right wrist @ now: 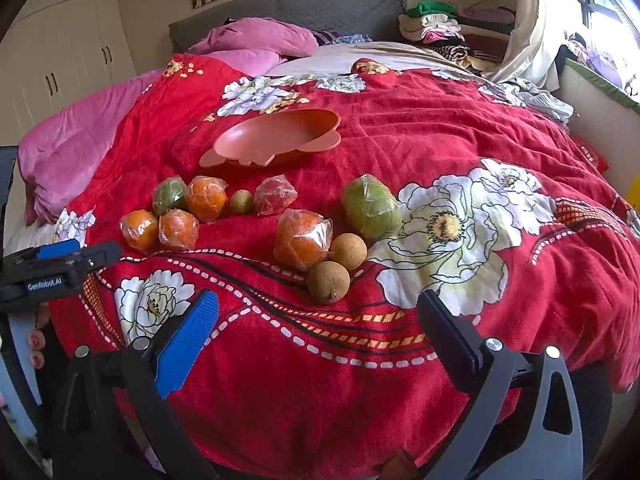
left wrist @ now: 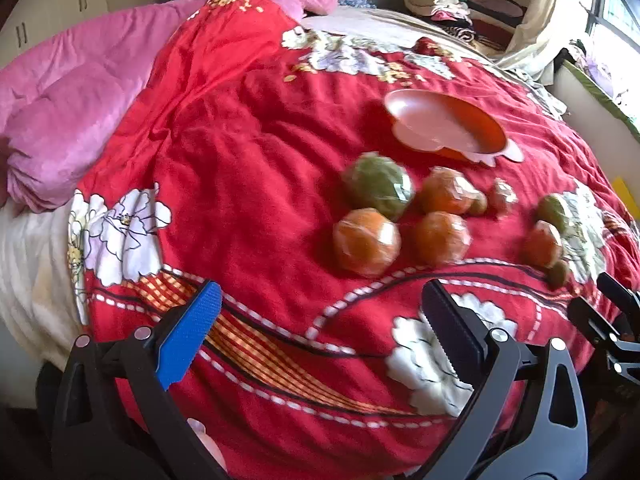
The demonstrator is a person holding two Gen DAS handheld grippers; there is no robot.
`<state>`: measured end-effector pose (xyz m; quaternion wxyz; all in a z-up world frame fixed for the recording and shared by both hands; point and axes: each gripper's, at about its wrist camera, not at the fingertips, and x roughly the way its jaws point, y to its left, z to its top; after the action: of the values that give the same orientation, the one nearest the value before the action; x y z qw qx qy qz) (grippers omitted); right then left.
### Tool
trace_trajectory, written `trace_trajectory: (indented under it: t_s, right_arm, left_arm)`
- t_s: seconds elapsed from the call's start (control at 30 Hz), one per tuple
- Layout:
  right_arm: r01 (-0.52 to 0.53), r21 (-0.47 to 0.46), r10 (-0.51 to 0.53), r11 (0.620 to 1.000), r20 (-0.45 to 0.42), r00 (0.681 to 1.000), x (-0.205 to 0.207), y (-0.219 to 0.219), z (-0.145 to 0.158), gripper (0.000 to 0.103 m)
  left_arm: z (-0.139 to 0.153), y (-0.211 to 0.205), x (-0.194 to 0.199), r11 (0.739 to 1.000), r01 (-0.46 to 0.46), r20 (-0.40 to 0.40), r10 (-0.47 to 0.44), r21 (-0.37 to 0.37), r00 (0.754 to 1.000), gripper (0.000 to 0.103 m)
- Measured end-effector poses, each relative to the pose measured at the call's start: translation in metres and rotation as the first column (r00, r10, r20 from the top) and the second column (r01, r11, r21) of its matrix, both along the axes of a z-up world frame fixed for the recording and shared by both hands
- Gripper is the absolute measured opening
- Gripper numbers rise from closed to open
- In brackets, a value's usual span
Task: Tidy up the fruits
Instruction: 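Grasp a bagged orange with the left tool while the right tool grasps a kiwi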
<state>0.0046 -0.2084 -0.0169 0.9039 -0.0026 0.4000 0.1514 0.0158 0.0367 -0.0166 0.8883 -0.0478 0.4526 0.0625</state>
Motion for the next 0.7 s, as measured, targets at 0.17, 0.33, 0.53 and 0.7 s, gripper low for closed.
trace_trajectory:
  t_s: [0.17,0.33,0.53,0.7]
  right_arm:
    - [0.000,0.003,0.000,1.000,-0.017,1.000,0.009,-0.002,-0.003,0.099]
    - [0.010,-0.002,-0.010,1.000,-0.017,1.000,0.016,-0.003,-0.004,0.099]
    - [0.023,0.006,-0.022,1.000,-0.034,0.999,0.022,-0.009,-0.008,0.098]
    - [-0.002,0.007,0.003,1.000,-0.059,0.998,0.026,-0.005,-0.013,0.061]
  left_arm:
    - [-0.004,0.010,0.014,0.999,0.029,-0.016,-0.028,0.015,0.999,0.094]
    - [-0.002,0.004,0.025,0.995,0.089,-0.001,-0.089,0.054,0.996,0.089]
    - [-0.007,-0.007,0.037,0.986,0.159,-0.014,-0.159,0.040,0.987,0.070]
    - [-0.009,-0.009,0.041,0.983,0.184,-0.019,-0.184,0.015,0.983,0.054]
